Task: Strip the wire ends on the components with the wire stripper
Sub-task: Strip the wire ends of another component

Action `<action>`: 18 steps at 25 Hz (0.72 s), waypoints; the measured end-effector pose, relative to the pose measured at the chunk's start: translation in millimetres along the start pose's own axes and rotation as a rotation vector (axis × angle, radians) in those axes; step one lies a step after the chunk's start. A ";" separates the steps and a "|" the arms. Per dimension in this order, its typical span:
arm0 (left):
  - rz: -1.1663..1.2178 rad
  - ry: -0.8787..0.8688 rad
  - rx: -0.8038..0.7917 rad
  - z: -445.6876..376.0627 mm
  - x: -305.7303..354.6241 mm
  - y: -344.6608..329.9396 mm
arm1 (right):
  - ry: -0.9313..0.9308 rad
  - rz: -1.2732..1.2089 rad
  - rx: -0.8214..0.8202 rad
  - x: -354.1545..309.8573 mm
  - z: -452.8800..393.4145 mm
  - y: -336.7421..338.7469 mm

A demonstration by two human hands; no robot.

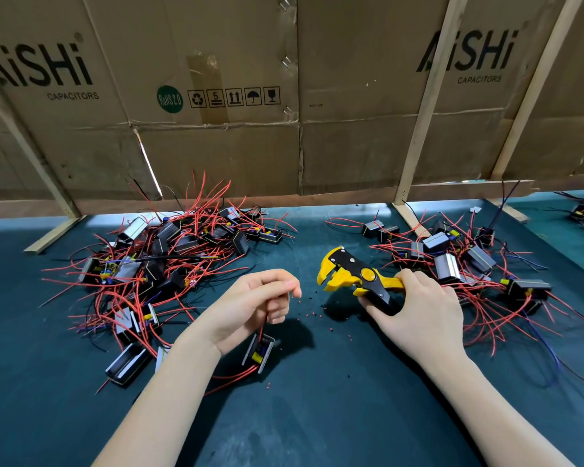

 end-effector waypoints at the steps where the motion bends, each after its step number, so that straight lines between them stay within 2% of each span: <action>1: -0.039 0.002 0.018 0.0 -0.8 0.5 | 0.004 0.008 -0.008 -0.6 0.1 -0.8; 3: -0.200 -0.002 0.019 2.5 2.2 2.3 | 0.013 0.028 -0.032 -2.4 1.0 -3.4; 6: -0.610 -0.018 -0.005 7.5 11.8 10.4 | 0.032 0.037 -0.039 -4.6 2.8 -4.3; 9: -1.064 -0.080 0.102 9.8 28.6 25.3 | 0.056 0.048 -0.085 -8.0 4.9 -10.0; 10: -1.100 -0.098 0.100 10.0 31.4 25.3 | 0.064 0.050 -0.091 -9.2 5.6 -11.5; 12: -0.998 -0.096 0.031 9.8 28.8 21.7 | 0.076 0.050 -0.089 -12.3 6.7 -12.6; 14: -0.951 -0.027 -0.034 11.3 20.1 17.6 | 0.088 0.041 -0.079 -15.3 8.0 -12.8; 18: -1.115 0.062 -0.154 12.1 7.3 10.5 | 0.089 0.041 -0.083 -12.9 8.2 -13.8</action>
Point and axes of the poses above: each hand's wrist, its own z-axis away from the middle knuckle, its own y-axis out of the back of the hand, x = y × z, the point moved 9 cm from there along -z, towards the middle knuckle, and after that the axes turned 6 degrees about -y, right-handed, at the moved point
